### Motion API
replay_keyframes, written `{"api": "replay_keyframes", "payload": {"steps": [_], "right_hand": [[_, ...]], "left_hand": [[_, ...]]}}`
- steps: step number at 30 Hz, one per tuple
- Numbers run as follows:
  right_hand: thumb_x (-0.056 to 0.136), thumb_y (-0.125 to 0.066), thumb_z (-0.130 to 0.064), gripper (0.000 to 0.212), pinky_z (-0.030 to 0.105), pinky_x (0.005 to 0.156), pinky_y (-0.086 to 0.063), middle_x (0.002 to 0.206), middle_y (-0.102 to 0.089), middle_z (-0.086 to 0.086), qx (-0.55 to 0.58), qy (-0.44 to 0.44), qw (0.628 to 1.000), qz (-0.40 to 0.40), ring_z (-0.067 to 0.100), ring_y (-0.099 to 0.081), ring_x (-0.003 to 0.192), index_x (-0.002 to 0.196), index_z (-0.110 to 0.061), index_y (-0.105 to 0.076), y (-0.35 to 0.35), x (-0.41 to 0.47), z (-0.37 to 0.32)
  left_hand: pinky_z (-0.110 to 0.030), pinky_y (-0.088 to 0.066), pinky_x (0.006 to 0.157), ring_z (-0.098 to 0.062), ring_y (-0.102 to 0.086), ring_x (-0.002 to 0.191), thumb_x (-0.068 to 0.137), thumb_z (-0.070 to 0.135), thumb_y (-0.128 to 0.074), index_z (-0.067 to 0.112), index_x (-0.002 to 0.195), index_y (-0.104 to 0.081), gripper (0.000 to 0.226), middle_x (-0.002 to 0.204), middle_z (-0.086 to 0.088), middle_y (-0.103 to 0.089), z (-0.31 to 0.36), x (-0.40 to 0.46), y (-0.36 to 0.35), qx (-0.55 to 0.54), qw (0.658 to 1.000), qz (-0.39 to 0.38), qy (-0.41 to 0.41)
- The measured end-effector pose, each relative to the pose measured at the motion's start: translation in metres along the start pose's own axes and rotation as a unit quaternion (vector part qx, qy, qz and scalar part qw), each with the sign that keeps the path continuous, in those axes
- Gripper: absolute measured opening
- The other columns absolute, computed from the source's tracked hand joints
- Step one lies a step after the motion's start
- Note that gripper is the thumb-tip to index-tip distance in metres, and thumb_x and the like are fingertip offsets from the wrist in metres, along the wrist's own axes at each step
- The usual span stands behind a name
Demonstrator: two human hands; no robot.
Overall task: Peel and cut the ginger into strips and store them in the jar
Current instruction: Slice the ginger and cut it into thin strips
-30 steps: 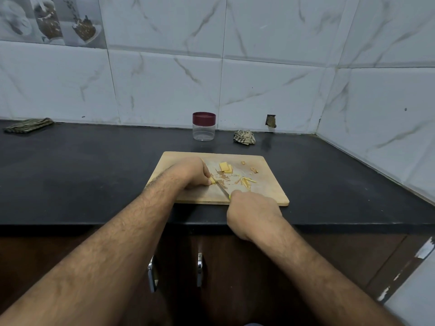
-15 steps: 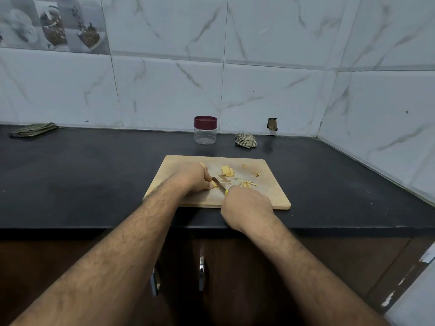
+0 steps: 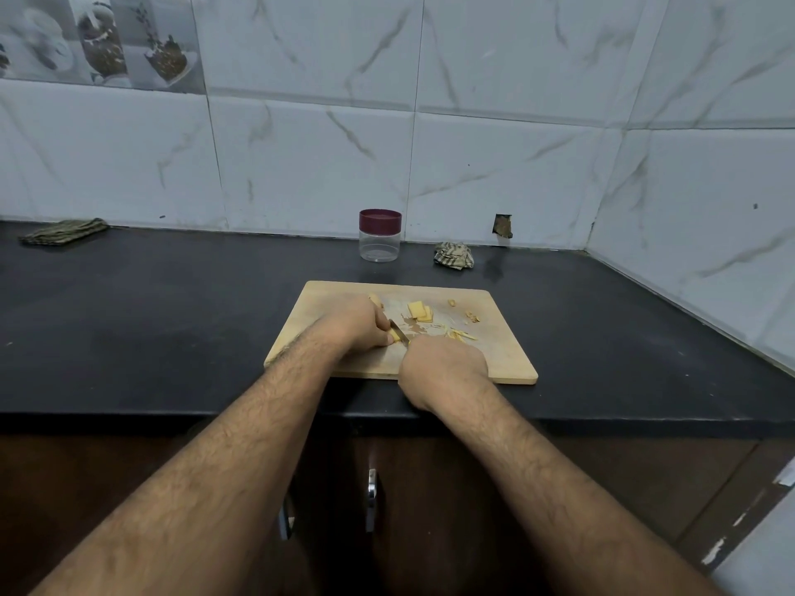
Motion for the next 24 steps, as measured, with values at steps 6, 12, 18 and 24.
{"api": "replay_keyframes", "payload": {"steps": [6,12,18,24], "right_hand": [[0.096,-0.05,-0.014,0.034,0.034,0.077,-0.039,0.127,-0.061,0.005,-0.013,0.009,1.0,-0.003,0.024,-0.058,0.113,0.13,-0.015,-0.054,-0.001,-0.008,0.003],[0.095,-0.051,-0.015,0.03,0.036,0.071,-0.042,0.098,-0.05,0.002,-0.017,0.0,1.0,-0.021,0.021,-0.049,0.086,0.125,-0.017,-0.05,-0.01,-0.029,0.022],[0.096,-0.047,-0.017,0.024,0.035,0.073,-0.041,0.098,-0.051,0.002,0.004,0.003,1.0,-0.005,0.023,-0.049,0.088,0.121,-0.015,-0.051,0.0,-0.036,0.026],[0.097,-0.044,-0.014,0.033,0.035,0.077,-0.042,0.123,-0.06,0.006,0.012,-0.002,1.0,-0.007,0.026,-0.057,0.105,0.128,-0.013,-0.053,0.007,-0.025,0.017]], "left_hand": [[-0.025,-0.041,0.099,-0.015,-0.052,0.123,0.091,0.036,-0.067,0.027,0.123,-0.068,0.033,0.134,0.008,-0.061,0.0,0.001,0.0,-0.026,1.0,-0.001,0.014],[-0.024,-0.038,0.097,-0.014,-0.051,0.125,0.09,0.032,-0.069,0.025,0.124,-0.068,0.034,0.142,0.01,-0.054,-0.001,0.001,0.002,-0.059,0.998,-0.007,0.023],[-0.023,-0.04,0.091,-0.014,-0.055,0.119,0.082,0.032,-0.078,0.022,0.113,-0.071,0.033,0.134,0.006,-0.06,-0.006,0.002,-0.004,-0.1,0.994,0.038,0.036],[-0.024,-0.04,0.1,-0.011,-0.053,0.123,0.084,0.029,-0.076,0.021,0.109,-0.074,0.027,0.14,0.01,-0.056,-0.008,0.005,-0.003,-0.108,0.994,0.015,0.025]]}}
Point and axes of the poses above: each hand's wrist, its own x-axis towards the middle knuckle, its own y-axis out of the back of the hand, z = x × y, the point moved 2 cm from there along x, towards the middle knuckle
